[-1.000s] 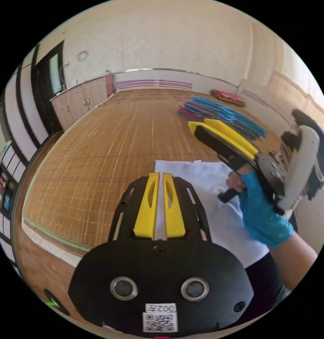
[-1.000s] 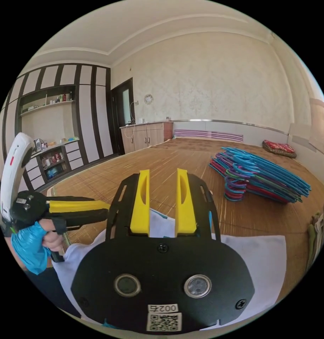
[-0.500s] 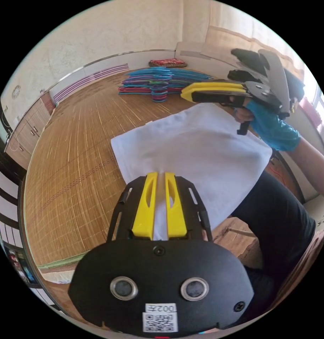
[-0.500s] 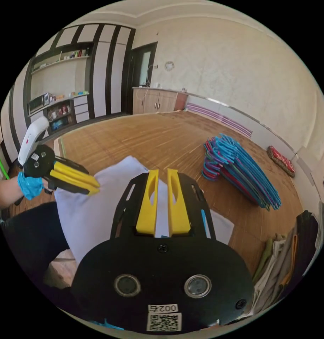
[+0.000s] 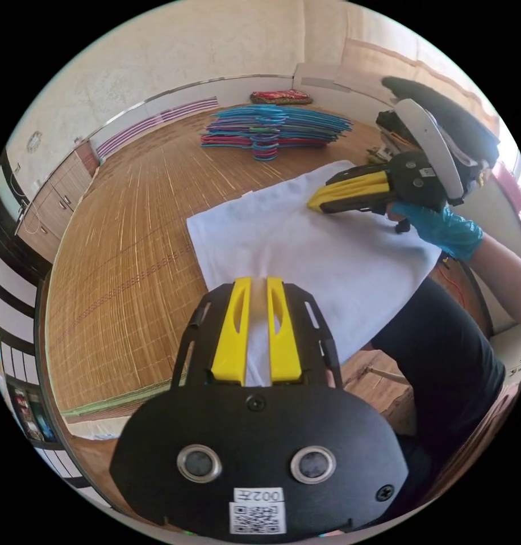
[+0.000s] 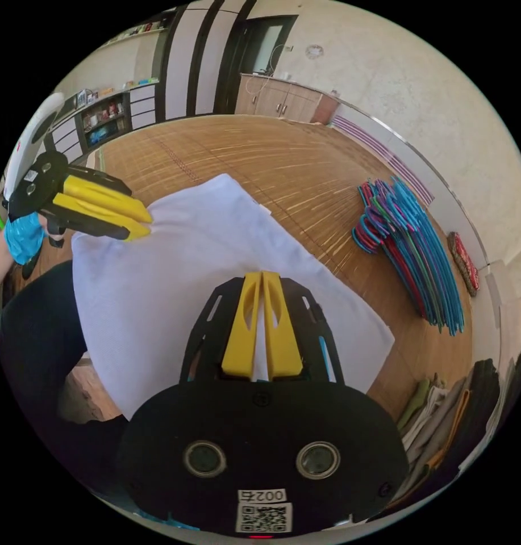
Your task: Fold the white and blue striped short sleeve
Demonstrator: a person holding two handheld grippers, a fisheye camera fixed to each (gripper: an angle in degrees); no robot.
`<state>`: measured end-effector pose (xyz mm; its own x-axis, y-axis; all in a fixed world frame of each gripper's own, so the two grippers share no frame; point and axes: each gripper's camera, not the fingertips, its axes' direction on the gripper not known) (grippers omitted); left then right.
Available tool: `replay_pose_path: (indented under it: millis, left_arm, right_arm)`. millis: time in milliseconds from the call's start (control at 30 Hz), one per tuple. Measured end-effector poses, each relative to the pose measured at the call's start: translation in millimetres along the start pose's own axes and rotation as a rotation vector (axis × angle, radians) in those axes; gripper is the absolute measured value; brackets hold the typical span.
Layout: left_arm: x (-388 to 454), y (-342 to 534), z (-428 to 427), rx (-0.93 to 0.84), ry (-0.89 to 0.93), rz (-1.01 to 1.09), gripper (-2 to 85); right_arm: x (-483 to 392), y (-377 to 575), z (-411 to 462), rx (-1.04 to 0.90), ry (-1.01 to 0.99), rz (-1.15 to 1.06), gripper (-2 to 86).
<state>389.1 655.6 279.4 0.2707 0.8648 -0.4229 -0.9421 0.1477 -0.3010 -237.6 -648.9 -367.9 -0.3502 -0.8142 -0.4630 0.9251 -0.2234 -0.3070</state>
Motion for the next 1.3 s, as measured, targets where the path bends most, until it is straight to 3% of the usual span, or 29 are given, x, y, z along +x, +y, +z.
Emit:
replay_pose_path:
  millis: [300, 533, 700, 833, 1067, 1300]
  left_arm:
    - [-29, -18, -34, 0.084, -0.064, -0.136, 4.0]
    - [-66, -72, 8, 0.080, -0.093, -0.268, 5.4]
    - [-64, -96, 37, -0.009, -0.106, -0.264, 2.0]
    - [-49, -105, 49, -0.057, -0.128, -0.177, -0.8]
    - [-19, -111, 22, 0.062, -0.345, -0.133, -0.8]
    - [-13, -121, 46, -0.040, -0.336, -0.084, -1.0]
  right_arm:
    - [93, 47, -31, 0.029, 0.261, 0.376, 12.2]
    - [149, 79, -21, 0.051, 0.156, 0.604, 13.1]
    - [154, 79, -8, 0.048, 0.074, 0.572, 6.5]
    - [142, 72, -7, 0.025, 0.160, 0.480, 0.6]
    - [125, 71, -12, 0.040, 0.392, 0.406, -0.7]
    - [133, 64, 0, -0.093, 0.393, 0.376, 1.4]
